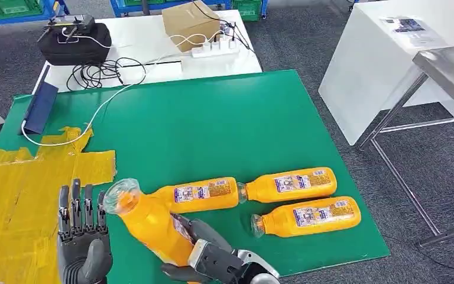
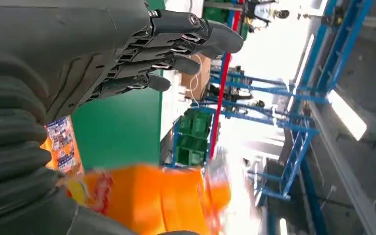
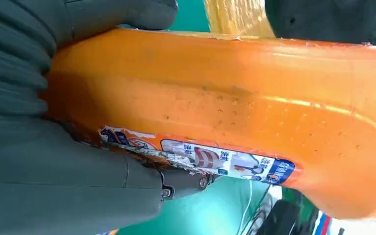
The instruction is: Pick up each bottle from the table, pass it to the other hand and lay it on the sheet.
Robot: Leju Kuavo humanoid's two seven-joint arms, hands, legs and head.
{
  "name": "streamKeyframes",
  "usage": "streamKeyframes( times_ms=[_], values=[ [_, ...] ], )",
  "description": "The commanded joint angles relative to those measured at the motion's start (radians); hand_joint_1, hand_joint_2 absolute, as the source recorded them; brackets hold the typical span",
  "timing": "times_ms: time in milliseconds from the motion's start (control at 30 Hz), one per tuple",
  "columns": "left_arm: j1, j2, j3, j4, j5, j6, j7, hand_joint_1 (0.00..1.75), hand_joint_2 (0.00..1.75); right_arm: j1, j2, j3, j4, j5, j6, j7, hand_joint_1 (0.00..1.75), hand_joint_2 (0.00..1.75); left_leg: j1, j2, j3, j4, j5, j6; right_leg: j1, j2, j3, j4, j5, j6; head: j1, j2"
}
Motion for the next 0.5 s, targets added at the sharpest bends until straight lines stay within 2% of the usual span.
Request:
streamKeyframes(
  times_ms=[33,500],
  values=[
    [-0.028,0.104,-0.113,0.043,-0.069,0.015,0.005,0.0,1.75,-0.159,-0.026,0.124,0.101,0.001,0.023,0.026,1.75,1.75,0.0,-0.001,0.002,-0.001,0.0,0.001,0.0,0.004,0.001,-0.001,0.0,-0.002,0.0,0.0],
    [-0.039,0.122,-0.132,0.064,-0.083,0.005,0.008,0.0,1.75,-0.237,-0.023,0.201,0.137,0.007,0.047,0.051,1.75,1.75,0.0,-0.003,0.004,-0.002,0.0,0.002,0.0,0.003,0.003,-0.001,0.0,-0.003,0.0,0.0]
  ],
)
